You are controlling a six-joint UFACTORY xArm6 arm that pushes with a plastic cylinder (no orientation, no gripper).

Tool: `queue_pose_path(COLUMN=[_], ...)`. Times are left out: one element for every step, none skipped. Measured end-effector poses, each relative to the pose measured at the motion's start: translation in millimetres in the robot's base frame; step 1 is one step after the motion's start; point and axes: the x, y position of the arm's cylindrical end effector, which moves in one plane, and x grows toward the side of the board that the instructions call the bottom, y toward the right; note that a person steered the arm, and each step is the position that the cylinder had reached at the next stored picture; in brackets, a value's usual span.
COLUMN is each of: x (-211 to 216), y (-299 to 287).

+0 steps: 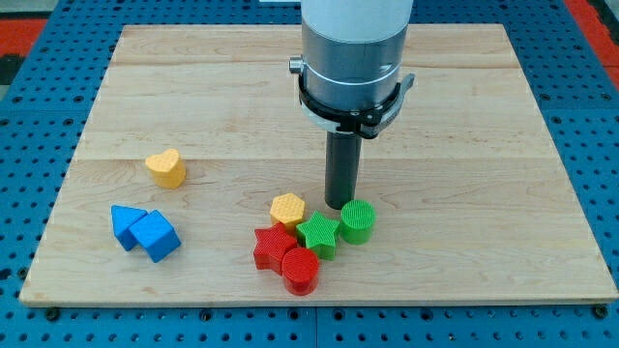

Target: Make a group of yellow blocks and blue blocks towards bottom left

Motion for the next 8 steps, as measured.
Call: queue_pose_path(x=[0,0,0,-1,-1,-7,-6,31], y=[-9,-47,-75,-82,-82,-83,-81,-56])
